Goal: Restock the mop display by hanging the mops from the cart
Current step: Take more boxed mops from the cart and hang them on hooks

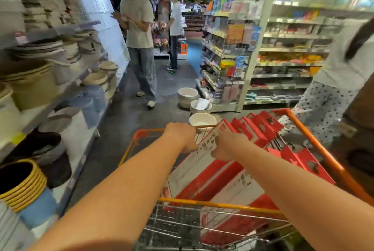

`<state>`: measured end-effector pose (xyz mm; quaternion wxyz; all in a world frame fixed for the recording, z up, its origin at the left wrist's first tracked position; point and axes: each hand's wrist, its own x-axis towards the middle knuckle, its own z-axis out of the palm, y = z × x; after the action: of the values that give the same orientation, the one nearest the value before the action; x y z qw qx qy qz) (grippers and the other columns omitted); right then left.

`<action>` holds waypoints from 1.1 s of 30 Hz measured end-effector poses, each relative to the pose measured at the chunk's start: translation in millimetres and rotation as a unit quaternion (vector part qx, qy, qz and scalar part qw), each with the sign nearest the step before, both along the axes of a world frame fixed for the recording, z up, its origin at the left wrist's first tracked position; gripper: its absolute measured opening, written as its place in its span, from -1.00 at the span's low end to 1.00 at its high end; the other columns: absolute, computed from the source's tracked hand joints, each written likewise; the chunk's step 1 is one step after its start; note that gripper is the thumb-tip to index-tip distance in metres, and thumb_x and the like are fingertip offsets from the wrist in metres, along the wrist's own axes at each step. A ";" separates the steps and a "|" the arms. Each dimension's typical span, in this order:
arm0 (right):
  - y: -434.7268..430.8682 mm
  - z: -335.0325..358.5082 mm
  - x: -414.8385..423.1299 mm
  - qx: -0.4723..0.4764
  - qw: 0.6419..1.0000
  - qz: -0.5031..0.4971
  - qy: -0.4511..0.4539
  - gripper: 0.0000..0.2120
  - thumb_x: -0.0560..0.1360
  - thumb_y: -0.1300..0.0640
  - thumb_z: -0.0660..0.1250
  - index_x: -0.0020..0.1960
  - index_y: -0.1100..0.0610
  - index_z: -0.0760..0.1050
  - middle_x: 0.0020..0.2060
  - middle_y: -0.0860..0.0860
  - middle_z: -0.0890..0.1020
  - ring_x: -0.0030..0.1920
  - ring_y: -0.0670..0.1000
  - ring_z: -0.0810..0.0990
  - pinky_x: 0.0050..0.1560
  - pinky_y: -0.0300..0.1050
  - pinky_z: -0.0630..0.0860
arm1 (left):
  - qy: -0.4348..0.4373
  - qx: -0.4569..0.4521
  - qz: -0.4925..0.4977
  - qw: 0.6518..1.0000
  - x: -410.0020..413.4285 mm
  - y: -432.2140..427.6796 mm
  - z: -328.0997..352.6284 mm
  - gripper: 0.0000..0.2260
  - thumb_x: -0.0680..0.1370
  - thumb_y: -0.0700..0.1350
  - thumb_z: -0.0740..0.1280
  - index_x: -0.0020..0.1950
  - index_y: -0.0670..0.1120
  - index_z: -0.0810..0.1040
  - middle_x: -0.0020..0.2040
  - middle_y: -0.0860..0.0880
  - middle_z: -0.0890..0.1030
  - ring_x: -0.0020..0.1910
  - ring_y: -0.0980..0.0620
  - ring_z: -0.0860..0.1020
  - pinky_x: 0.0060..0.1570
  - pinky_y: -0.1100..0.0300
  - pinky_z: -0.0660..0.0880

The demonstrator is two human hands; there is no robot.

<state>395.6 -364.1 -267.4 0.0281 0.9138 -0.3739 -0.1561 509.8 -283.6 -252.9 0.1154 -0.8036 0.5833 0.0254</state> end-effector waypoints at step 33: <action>-40.8 -122.0 -120.0 -0.097 0.644 -0.613 -0.448 -0.39 0.30 -0.14 0.50 0.18 0.06 0.30 0.11 0.05 0.53 0.15 0.14 0.55 0.08 0.18 0.56 | 0.256 -0.121 -0.244 0.927 -96.0 -162.8 -114.6 -0.45 0.57 0.12 0.26 0.45 -0.11 0.20 0.37 -0.11 0.30 0.33 -0.15 0.37 0.17 -0.01 0.42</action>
<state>275.7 -404.9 -389.4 -0.1559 0.4266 -0.8283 0.3280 413.8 -446.5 -367.5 -0.1338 -0.6104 0.7697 0.1304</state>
